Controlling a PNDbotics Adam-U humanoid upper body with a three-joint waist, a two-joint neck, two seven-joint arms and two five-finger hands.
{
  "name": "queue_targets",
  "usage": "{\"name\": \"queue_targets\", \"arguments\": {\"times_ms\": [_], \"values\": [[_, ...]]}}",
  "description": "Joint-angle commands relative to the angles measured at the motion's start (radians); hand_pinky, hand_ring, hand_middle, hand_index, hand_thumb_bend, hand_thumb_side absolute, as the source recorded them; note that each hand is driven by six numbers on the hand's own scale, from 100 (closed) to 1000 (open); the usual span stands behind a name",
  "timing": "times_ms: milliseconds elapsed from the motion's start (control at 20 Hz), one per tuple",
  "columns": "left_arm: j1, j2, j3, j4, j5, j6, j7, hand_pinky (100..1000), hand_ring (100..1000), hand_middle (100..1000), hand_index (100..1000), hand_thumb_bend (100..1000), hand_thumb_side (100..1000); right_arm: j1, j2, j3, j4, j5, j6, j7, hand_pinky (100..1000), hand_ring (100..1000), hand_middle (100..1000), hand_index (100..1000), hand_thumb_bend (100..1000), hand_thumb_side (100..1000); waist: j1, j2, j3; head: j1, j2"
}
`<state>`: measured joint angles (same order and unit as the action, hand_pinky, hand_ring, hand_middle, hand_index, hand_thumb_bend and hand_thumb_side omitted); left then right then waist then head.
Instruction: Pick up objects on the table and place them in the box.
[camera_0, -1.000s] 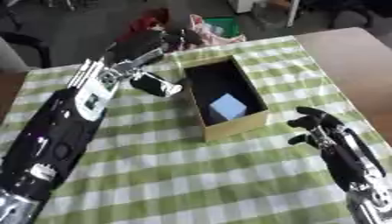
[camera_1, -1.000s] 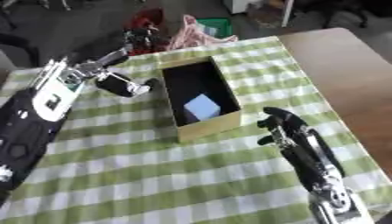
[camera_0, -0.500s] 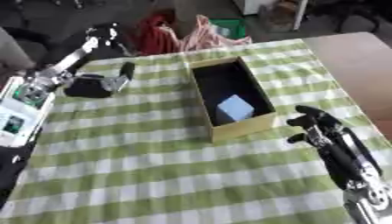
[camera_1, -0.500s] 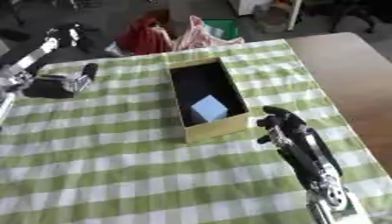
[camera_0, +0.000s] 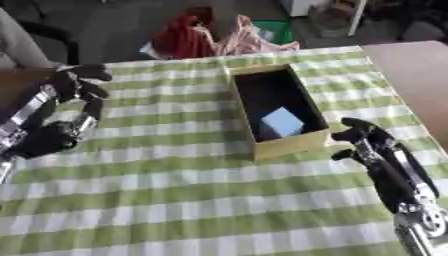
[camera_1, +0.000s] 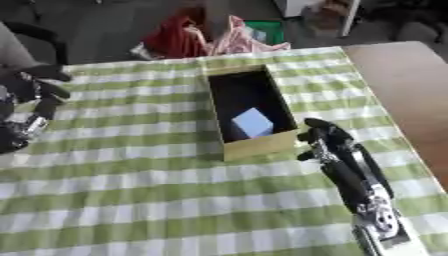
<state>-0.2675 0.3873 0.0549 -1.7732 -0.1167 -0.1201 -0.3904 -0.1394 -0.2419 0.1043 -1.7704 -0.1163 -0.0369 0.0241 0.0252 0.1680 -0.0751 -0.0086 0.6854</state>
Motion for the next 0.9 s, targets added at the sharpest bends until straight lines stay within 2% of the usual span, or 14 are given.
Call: {"name": "queue_targets", "arguments": {"times_ms": [50, 300, 600, 900], "values": [[0.028, -0.043, 0.049, -0.039, 0.021, 0.039, -0.002, 682, 707, 786, 941, 100, 741, -0.003, -0.013, -0.010, -0.020, 0.005, -0.002, -0.006, 571, 786, 595, 827, 100, 574, 0.000, -0.009, 0.009, 0.008, 0.015], [0.086, -0.112, 0.076, -0.061, 0.026, 0.074, -0.016, 674, 695, 778, 942, 100, 782, -0.002, -0.010, -0.010, -0.018, 0.006, -0.001, -0.006, 570, 786, 594, 827, 100, 574, -0.003, -0.009, 0.025, 0.027, 0.037], [0.105, -0.166, 0.078, -0.058, 0.013, 0.101, -0.039, 671, 690, 771, 942, 100, 814, 0.005, -0.007, -0.013, -0.016, 0.009, -0.001, -0.010, 570, 786, 594, 827, 100, 576, -0.005, -0.011, 0.034, 0.046, 0.080], [0.112, -0.191, 0.077, -0.057, 0.008, 0.114, -0.051, 670, 687, 769, 943, 100, 833, 0.006, -0.005, -0.015, -0.016, 0.010, 0.000, -0.013, 570, 786, 594, 827, 100, 576, -0.006, -0.010, 0.035, 0.057, 0.085]]}}
